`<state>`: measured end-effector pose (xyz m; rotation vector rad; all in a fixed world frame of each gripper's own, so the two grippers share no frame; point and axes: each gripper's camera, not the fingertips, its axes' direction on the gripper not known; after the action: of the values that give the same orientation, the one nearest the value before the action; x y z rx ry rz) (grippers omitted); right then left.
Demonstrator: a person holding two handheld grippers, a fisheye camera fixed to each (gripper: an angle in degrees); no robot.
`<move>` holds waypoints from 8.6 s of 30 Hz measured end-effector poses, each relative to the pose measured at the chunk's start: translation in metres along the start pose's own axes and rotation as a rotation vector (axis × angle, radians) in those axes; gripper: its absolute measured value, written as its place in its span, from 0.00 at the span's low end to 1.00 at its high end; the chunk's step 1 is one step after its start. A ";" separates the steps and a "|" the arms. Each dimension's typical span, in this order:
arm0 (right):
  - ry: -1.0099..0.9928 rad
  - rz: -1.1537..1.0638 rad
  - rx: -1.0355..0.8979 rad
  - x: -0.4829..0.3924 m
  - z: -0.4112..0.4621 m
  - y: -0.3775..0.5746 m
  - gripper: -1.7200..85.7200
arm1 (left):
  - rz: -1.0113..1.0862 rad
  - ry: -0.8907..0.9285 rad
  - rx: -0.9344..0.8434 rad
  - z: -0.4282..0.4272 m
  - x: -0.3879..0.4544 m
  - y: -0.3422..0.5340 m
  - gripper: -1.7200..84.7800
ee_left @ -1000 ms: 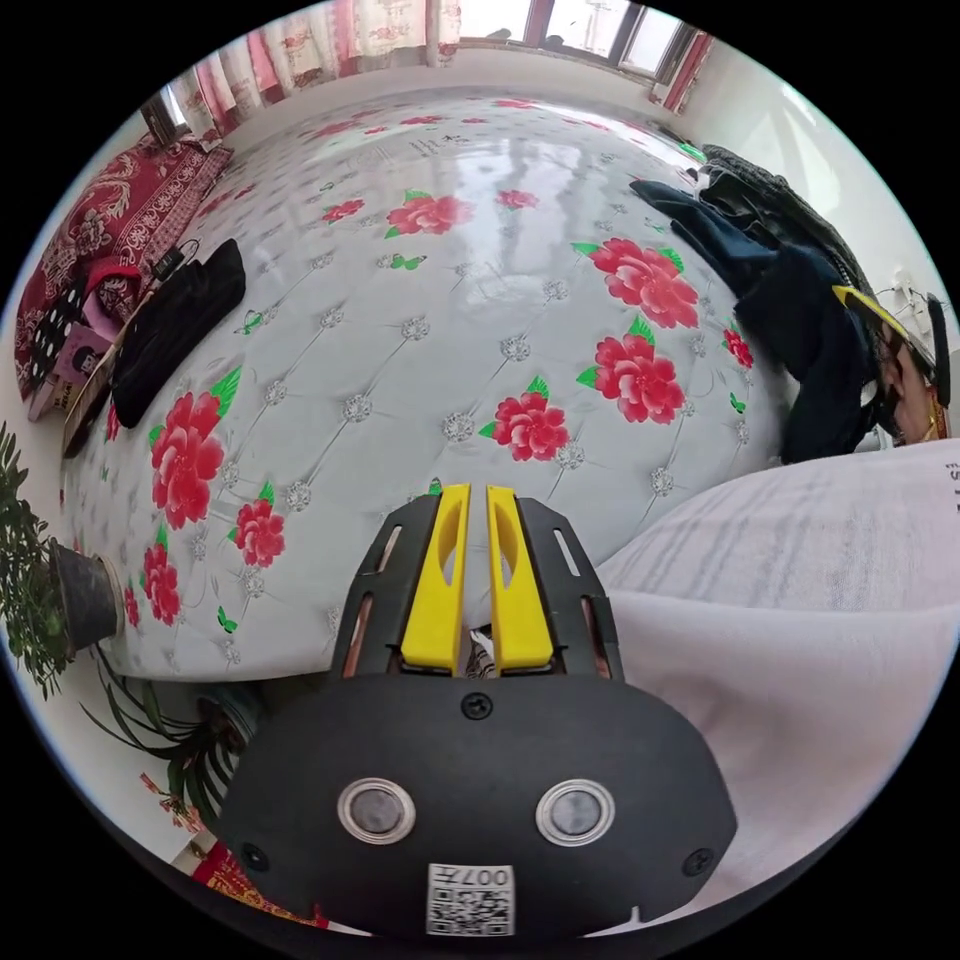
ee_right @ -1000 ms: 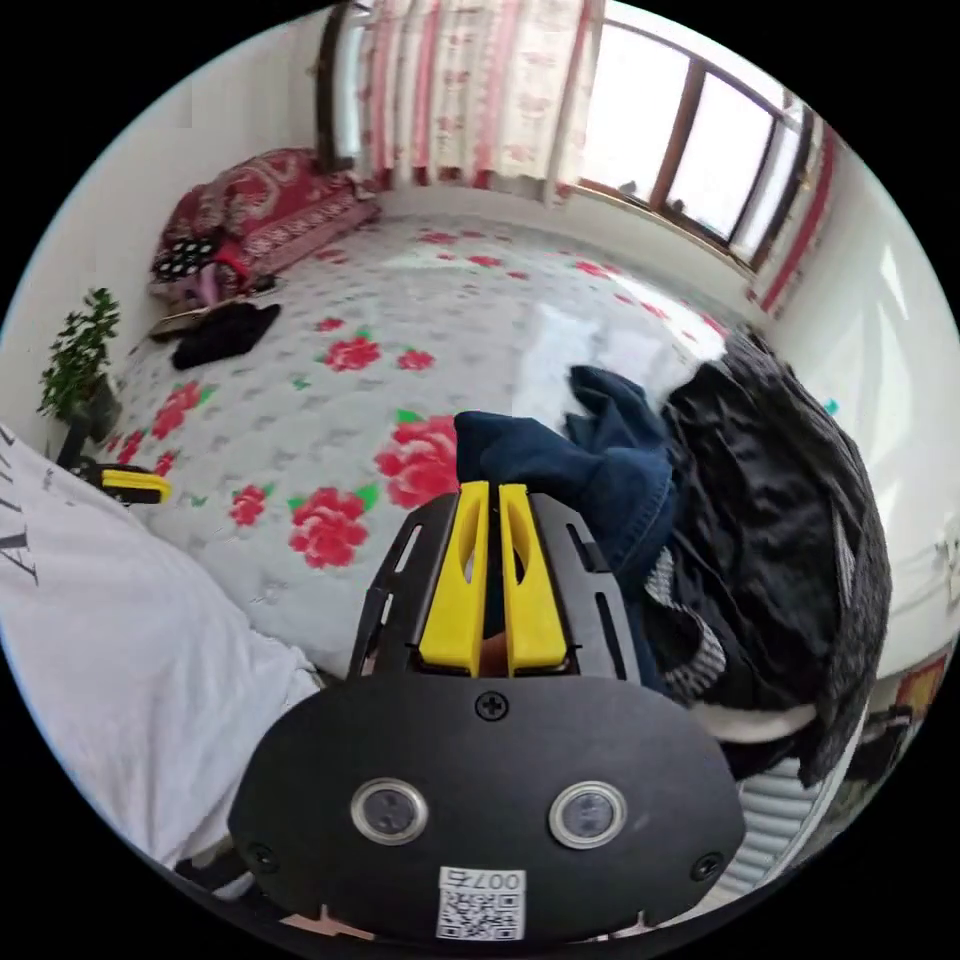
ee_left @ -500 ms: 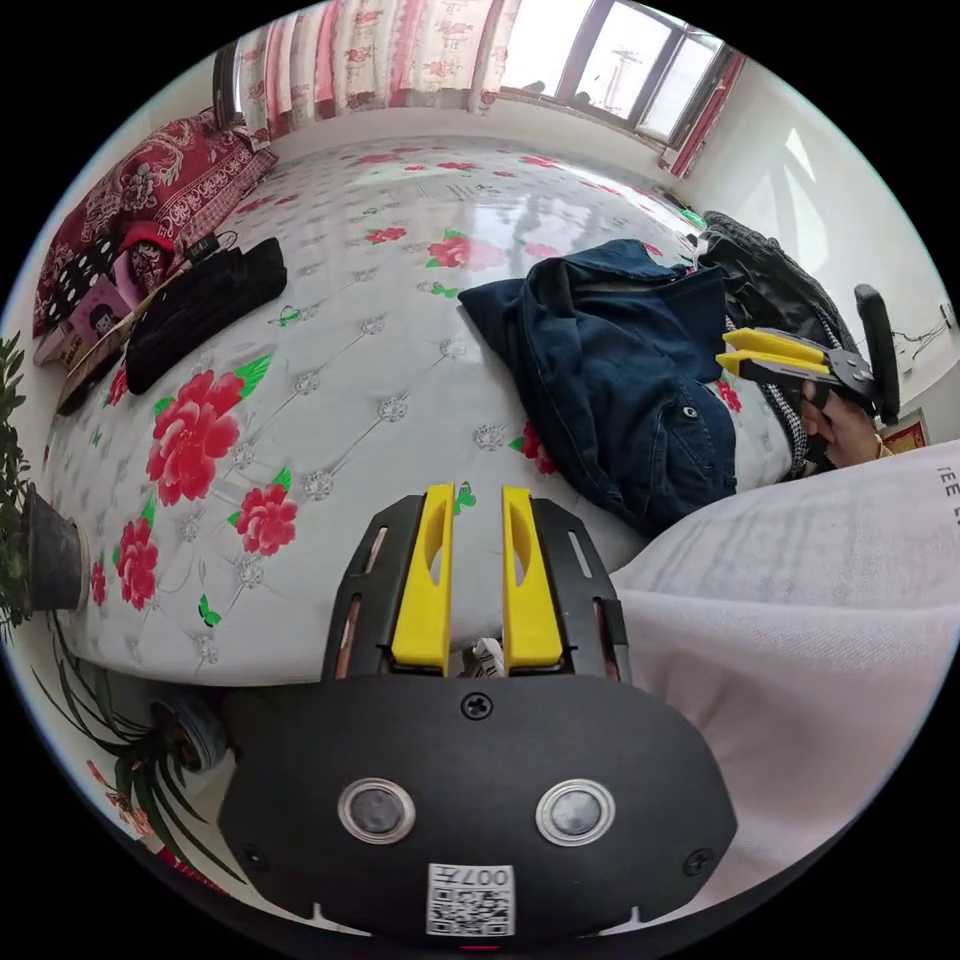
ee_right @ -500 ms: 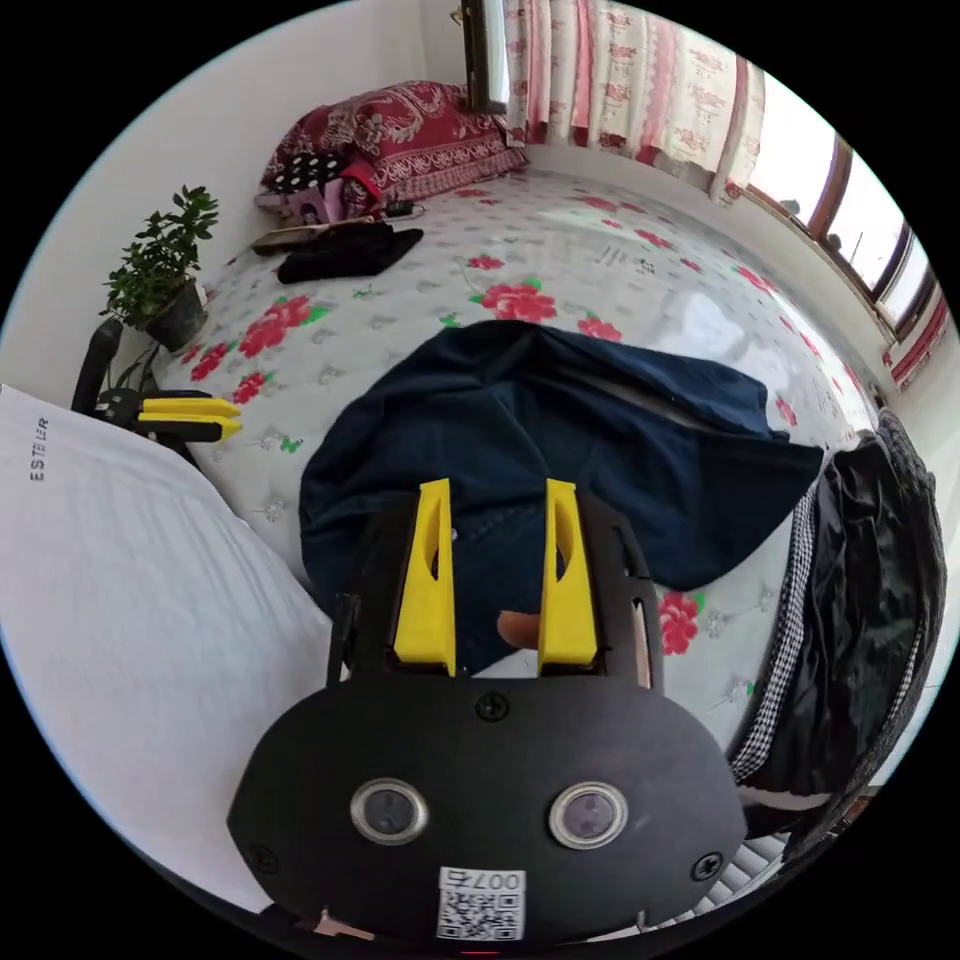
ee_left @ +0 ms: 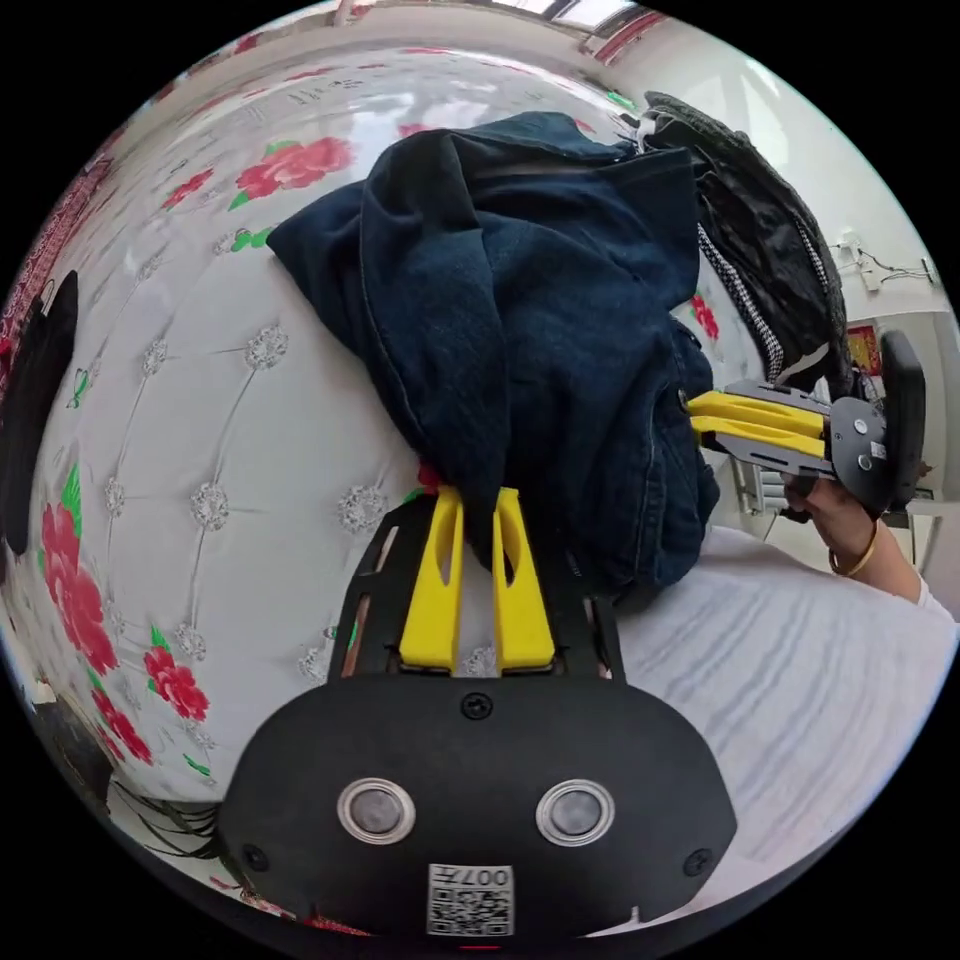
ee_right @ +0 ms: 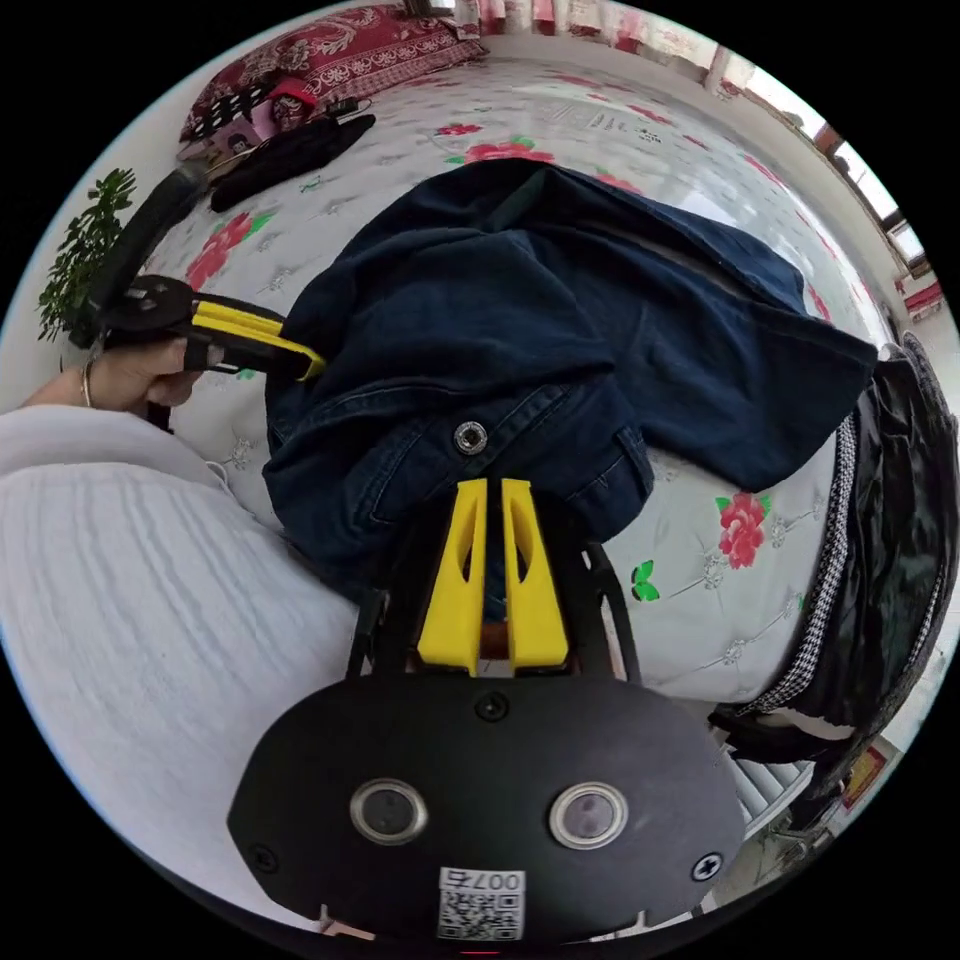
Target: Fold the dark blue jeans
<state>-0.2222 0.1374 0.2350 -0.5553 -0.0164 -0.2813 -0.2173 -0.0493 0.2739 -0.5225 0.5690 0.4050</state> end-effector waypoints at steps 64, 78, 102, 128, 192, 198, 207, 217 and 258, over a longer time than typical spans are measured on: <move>-0.015 0.241 0.057 0.073 0.051 0.104 0.05 | -0.341 -0.599 0.080 -0.043 0.098 0.331 0.07; -0.205 0.709 0.104 0.163 0.165 0.191 0.12 | -0.852 -0.396 0.535 -0.105 0.032 0.410 0.13; -0.175 0.663 0.072 0.154 0.186 0.232 0.13 | -0.890 -0.424 0.292 -0.050 -0.037 0.342 0.17; 0.116 0.463 0.396 0.137 0.019 0.070 0.06 | -0.935 -0.282 0.425 -0.108 -0.158 0.323 0.12; 0.230 0.102 -0.013 0.038 -0.040 -0.433 0.08 | -0.553 -0.779 0.309 -0.026 -0.403 -0.163 0.08; 0.188 0.232 -0.033 0.075 -0.040 -0.423 0.10 | -0.583 -0.795 0.293 -0.043 -0.455 -0.182 0.07; 0.149 0.127 -0.106 0.094 -0.017 -0.422 0.08 | -0.519 -0.624 0.550 -0.043 -0.394 -0.134 0.03; 0.361 0.565 0.058 0.267 -0.137 -0.394 0.02 | -0.710 -0.753 0.507 -0.089 -0.435 -0.119 0.08; -0.536 -0.323 0.186 -0.235 -0.025 -0.823 0.07 | -0.771 -0.411 0.404 -0.038 -0.379 0.100 0.14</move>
<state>-0.6698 -0.4832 0.6186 -0.4275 -0.6497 -0.4328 -0.5746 -0.0731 0.4384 -0.2245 0.0187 -0.3339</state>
